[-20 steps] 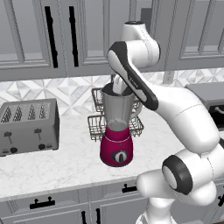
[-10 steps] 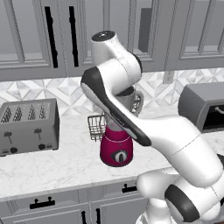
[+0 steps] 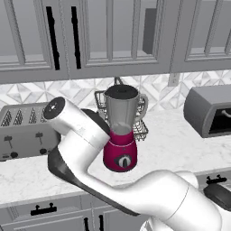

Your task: Close the lid blender by securely placing the lid on top.

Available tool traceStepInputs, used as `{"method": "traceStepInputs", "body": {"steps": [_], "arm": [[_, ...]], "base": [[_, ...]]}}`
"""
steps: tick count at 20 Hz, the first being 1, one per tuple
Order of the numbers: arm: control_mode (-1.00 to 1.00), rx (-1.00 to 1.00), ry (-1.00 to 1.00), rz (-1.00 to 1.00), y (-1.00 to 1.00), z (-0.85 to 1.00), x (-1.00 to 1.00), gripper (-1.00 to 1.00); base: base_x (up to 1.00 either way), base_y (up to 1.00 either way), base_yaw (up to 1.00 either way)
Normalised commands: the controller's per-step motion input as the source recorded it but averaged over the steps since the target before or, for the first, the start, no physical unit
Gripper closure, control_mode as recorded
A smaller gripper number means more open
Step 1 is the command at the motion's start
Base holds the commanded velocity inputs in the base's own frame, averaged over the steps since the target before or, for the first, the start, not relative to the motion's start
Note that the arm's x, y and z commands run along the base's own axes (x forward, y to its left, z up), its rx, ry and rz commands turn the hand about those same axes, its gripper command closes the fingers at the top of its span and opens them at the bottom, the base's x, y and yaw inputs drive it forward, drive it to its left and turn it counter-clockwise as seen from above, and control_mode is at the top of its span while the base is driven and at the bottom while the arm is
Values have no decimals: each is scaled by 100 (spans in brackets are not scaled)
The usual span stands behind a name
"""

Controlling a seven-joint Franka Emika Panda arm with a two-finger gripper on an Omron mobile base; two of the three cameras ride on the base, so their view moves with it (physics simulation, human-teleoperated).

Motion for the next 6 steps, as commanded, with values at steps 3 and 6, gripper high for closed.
{"method": "traceStepInputs", "body": {"steps": [3,6], "arm": [[-100,0,0,0,0,0,0,-100],[-100,0,0,0,0,0,0,-100]], "base": [[0,0,0],[0,0,0]]}}
